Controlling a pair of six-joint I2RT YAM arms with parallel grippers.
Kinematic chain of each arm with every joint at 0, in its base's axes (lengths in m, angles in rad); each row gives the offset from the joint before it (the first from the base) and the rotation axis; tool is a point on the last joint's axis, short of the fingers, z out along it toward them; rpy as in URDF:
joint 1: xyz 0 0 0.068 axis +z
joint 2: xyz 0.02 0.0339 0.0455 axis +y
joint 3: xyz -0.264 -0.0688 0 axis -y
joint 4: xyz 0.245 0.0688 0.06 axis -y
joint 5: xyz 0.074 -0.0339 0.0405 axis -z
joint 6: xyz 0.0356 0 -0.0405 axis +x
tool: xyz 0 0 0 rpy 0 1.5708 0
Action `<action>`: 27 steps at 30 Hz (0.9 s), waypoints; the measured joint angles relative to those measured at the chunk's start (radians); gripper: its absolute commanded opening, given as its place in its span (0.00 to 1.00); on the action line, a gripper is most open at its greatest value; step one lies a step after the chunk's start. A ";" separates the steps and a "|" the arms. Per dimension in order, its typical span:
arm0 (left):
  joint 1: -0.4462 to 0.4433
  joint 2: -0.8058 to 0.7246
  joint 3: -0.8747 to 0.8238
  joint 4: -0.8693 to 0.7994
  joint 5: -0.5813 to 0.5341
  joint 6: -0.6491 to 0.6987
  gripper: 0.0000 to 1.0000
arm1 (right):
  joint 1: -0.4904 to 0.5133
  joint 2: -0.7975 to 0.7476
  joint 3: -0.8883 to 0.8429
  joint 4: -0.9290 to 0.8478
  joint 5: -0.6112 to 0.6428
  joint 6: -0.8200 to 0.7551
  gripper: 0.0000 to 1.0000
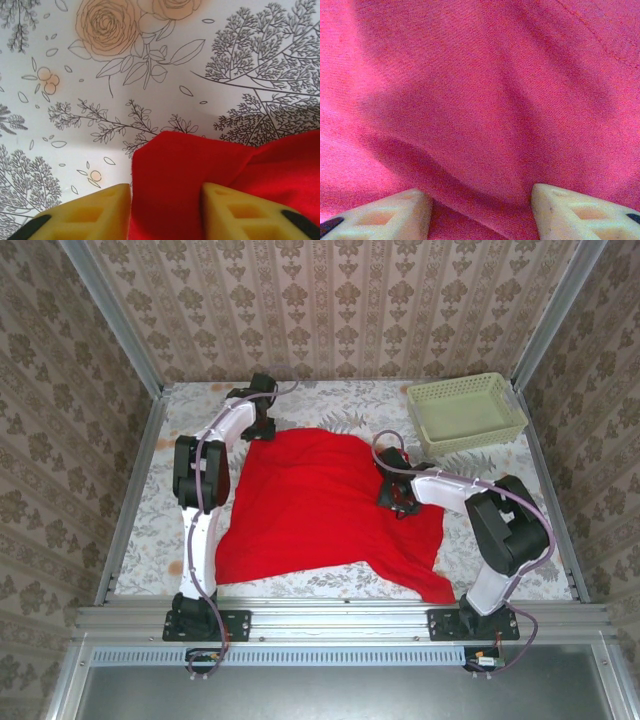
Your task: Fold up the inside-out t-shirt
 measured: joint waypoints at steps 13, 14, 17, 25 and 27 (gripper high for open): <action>0.031 -0.230 -0.259 0.112 0.096 -0.062 0.00 | 0.016 -0.083 0.002 -0.086 0.002 -0.043 0.55; 0.035 -0.289 -0.308 0.137 0.120 -0.072 0.00 | -0.003 -0.089 0.035 -0.100 -0.003 -0.060 0.55; 0.046 -0.447 -0.418 0.201 0.177 -0.099 0.00 | -0.063 -0.084 0.169 -0.111 -0.007 -0.116 0.54; 0.058 -0.616 -0.578 0.314 0.286 -0.154 0.00 | -0.125 0.163 0.547 -0.134 -0.031 -0.212 0.51; 0.060 -0.617 -0.612 0.325 0.301 -0.164 0.00 | -0.127 0.254 0.616 -0.160 -0.028 -0.227 0.50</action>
